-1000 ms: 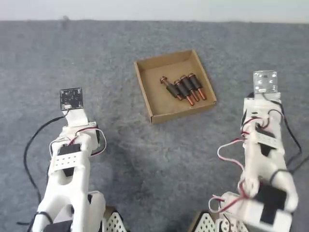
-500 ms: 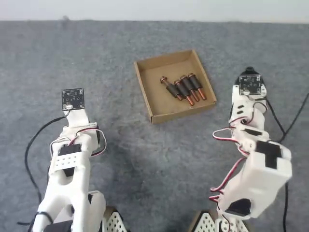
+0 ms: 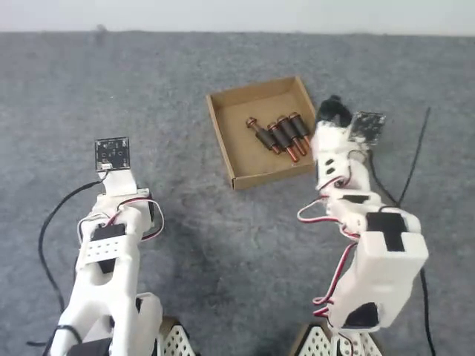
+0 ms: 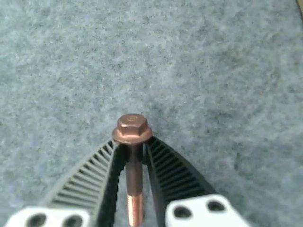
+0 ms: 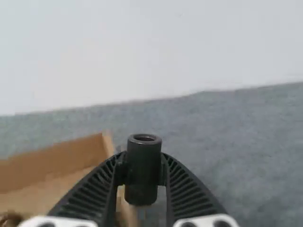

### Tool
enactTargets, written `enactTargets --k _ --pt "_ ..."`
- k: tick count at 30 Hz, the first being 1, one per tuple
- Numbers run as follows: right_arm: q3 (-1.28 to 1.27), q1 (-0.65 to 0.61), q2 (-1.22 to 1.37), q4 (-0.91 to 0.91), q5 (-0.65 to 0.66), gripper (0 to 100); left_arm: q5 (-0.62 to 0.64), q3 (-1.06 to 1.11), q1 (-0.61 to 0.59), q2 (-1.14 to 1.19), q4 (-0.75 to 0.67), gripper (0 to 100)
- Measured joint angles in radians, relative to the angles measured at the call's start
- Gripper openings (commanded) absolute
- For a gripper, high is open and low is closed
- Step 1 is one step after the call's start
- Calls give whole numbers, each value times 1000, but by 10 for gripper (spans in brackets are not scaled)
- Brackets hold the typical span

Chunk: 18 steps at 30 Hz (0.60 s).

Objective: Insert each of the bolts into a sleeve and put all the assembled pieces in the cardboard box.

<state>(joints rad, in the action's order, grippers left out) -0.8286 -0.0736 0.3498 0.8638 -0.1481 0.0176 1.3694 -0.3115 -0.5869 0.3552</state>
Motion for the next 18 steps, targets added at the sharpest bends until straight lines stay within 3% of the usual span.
enactTargets --k 18 --pt "-503 -296 -216 325 0 9 0 2 0 0 -8 10"
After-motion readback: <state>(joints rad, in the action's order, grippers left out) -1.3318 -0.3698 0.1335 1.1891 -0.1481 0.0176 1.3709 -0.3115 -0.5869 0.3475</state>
